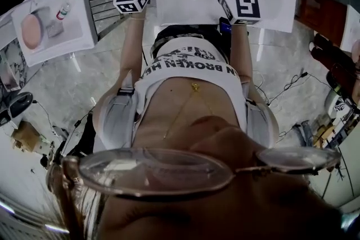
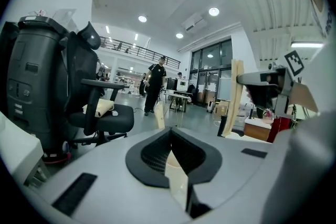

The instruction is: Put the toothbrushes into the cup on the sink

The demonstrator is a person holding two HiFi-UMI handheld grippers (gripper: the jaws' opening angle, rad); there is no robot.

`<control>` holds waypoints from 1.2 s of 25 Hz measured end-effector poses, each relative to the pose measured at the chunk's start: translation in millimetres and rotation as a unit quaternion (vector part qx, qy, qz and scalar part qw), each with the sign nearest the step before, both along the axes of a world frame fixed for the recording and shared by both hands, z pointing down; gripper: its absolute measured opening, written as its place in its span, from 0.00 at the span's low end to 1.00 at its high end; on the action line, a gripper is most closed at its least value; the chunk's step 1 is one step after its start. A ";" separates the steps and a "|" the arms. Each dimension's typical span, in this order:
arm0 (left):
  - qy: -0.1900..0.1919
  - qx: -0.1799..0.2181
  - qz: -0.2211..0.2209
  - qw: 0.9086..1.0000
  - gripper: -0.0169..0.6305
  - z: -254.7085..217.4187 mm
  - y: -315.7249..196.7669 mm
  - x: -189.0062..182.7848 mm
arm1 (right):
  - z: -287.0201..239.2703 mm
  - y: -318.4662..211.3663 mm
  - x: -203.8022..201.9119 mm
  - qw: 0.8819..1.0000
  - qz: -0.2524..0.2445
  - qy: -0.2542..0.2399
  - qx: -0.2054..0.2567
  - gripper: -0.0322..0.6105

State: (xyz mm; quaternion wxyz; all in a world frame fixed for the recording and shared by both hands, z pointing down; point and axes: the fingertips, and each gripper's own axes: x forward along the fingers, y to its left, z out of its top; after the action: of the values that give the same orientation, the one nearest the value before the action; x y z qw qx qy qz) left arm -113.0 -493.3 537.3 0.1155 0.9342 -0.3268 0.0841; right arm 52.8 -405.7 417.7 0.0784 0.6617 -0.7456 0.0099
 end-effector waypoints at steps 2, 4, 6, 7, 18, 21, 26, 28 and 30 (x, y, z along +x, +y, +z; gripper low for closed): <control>0.001 -0.004 -0.007 1.000 0.05 0.1 6.6 -8.6 | -5.1 -12.2 -11.1 1.000 -0.021 -0.011 0.010 0.13; 0.001 -0.008 -0.011 1.000 0.05 0.1 13.0 -15.1 | -10.7 -23.3 -22.3 0.999 -0.040 -0.028 0.022 0.13; 0.004 -0.012 -0.013 1.000 0.05 -0.4 17.7 -19.9 | -15.2 -34.4 -34.6 0.997 -0.059 -0.038 0.032 0.13; 0.007 -0.015 -0.014 1.000 0.05 -0.4 19.6 -22.5 | -16.6 -39.5 -41.2 0.996 -0.068 -0.039 0.035 0.13; 0.025 -0.027 -0.043 0.998 0.05 -2.6 27.3 -50.4 | 28.1 -87.4 -86.6 0.992 -0.124 -0.024 0.022 0.13; 0.026 -0.032 -0.052 0.998 0.05 -1.1 28.9 -59.0 | 57.8 -102.0 -93.2 0.992 -0.127 -0.017 0.007 0.13; 0.029 -0.044 -0.069 0.996 0.05 4.2 33.8 -70.5 | 112.2 -113.9 -96.8 0.991 -0.121 -0.035 -0.046 0.13; 0.028 -0.047 -0.073 0.996 0.05 5.5 35.4 -73.0 | 131.2 -117.3 -96.0 0.990 -0.114 -0.040 -0.069 0.13; 0.026 -0.049 -0.075 0.996 0.05 6.2 37.3 -74.6 | 143.7 -119.9 -94.8 0.990 -0.105 -0.042 -0.084 0.13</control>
State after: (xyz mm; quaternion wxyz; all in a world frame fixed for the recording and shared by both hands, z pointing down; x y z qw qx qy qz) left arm -187.5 -456.0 543.5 0.1758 0.9023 -0.3881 0.0666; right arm -42.1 -525.6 561.4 0.1028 0.5693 -0.8104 0.0924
